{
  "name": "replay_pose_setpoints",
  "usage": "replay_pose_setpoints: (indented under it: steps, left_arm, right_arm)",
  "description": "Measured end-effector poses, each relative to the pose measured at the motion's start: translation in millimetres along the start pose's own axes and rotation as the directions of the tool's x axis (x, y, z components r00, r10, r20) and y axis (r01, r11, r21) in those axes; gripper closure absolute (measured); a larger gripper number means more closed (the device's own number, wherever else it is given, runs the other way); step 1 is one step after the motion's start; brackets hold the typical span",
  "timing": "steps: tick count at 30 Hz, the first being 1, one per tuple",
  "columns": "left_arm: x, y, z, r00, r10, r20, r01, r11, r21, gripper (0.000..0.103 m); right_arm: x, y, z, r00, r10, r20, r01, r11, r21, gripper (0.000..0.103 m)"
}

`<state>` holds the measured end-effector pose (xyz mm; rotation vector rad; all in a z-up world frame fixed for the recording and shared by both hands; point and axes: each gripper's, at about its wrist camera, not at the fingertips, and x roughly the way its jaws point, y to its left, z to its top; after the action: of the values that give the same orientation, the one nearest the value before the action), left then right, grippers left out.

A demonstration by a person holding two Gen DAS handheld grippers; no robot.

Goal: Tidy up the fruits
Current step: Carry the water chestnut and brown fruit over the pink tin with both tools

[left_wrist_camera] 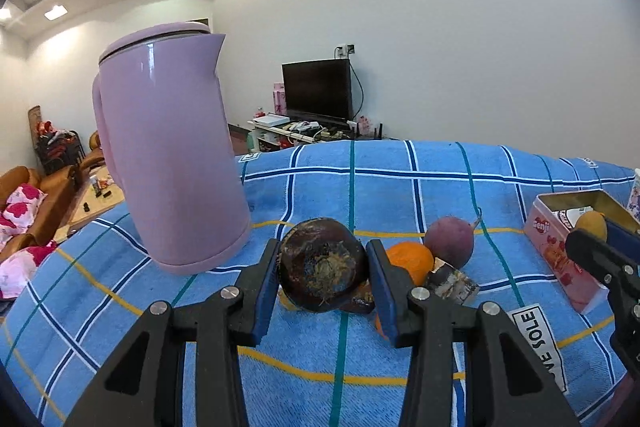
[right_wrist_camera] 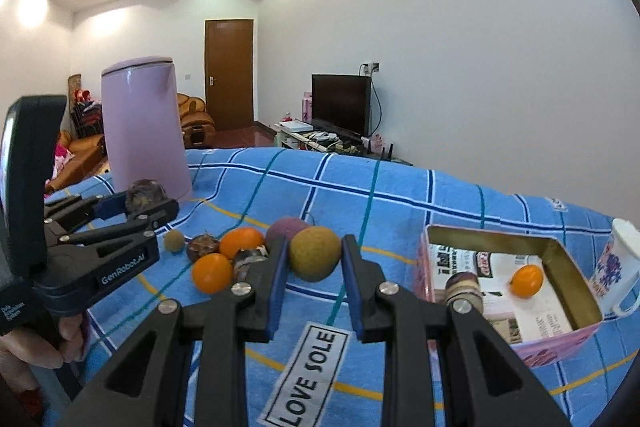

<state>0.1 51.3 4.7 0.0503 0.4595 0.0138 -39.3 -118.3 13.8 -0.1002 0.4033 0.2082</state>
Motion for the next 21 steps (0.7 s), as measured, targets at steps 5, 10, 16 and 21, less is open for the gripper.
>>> replay_pose_setpoints:
  steps: [5,10,16,21]
  left_arm:
    - [-5.7,-11.4,-1.8,1.000,0.007,0.007,-0.007,1.000,0.024,0.059]
    - [-9.0,-24.1,-3.1,1.000,0.003,0.005,-0.003,0.999,0.040,0.059]
    - [-13.1,-38.7,-3.3,1.000,-0.013,0.012,0.012,0.998,0.058,0.059]
    - [-14.5,-50.0,-2.2,1.000,-0.025,0.013,0.024,0.997,0.067,0.059]
  right_arm:
    - [-1.7,-9.3,-1.6,1.000,-0.011,-0.003,0.011,1.000,-0.004,0.074]
    - [-7.8,-21.8,-4.6,1.000,-0.026,0.001,0.026,1.000,-0.007,0.074]
    - [-14.4,-40.3,-4.1,0.999,-0.038,0.007,0.038,0.999,0.023,0.074]
    - [-18.9,-55.4,-2.2,0.999,-0.050,0.019,0.049,0.997,0.052,0.074]
